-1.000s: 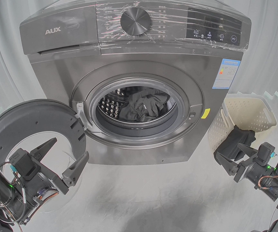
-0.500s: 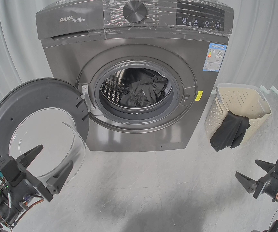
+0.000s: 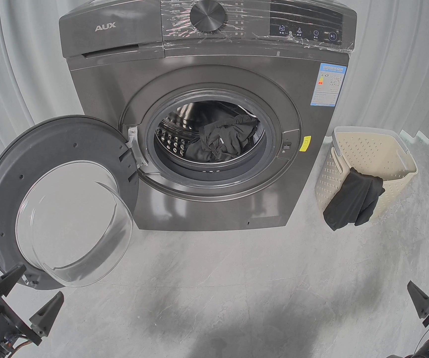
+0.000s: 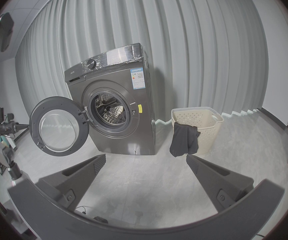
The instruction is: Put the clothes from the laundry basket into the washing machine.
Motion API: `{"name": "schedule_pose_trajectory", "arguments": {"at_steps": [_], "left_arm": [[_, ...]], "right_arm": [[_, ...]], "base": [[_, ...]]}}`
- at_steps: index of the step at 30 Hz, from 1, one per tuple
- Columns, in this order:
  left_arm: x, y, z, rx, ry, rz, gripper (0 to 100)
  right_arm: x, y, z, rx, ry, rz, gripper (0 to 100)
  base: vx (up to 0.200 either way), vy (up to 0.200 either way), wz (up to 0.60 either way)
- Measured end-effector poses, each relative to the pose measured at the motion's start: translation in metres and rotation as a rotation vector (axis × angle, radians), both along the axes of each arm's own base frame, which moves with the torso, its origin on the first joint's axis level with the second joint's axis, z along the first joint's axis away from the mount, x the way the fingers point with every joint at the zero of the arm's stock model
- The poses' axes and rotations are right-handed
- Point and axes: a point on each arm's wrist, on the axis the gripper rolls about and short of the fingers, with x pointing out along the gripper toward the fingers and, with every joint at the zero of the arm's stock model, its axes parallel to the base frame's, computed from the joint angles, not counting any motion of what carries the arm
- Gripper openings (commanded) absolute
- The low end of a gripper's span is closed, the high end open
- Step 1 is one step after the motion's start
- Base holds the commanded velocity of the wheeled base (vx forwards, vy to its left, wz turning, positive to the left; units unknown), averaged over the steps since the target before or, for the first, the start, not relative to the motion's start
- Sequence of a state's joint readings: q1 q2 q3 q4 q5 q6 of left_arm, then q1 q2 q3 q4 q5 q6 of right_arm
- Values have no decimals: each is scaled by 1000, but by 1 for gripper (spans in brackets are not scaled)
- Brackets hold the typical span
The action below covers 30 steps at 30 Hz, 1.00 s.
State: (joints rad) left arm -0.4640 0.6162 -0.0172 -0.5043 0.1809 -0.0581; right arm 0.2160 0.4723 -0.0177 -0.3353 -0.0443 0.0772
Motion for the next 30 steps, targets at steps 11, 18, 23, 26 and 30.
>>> {"name": "schedule_pose_trajectory", "arguments": {"at_steps": [11, 18, 23, 26, 30], "left_arm": [[-47, 16, -29, -42, -49, 43, 100], [-57, 16, -37, -40, -93, 183, 100], [-62, 15, -38, -42, -139, 240, 100], [-63, 15, -39, -39, -151, 254, 100], [-64, 16, -40, -42, -159, 305, 100]], "right_arm": [[-40, -3, -30, -30, -58, -51, 100], [-46, -4, -35, -52, -101, -175, 100], [-47, -4, -35, -68, -120, -148, 100], [-47, -3, -35, -70, -126, -138, 100], [-47, -3, -35, -70, -129, -136, 100]], "base": [[0, -200, 0], [0, -200, 0], [0, -200, 0], [0, -67, 0], [0, 0, 0]]}}
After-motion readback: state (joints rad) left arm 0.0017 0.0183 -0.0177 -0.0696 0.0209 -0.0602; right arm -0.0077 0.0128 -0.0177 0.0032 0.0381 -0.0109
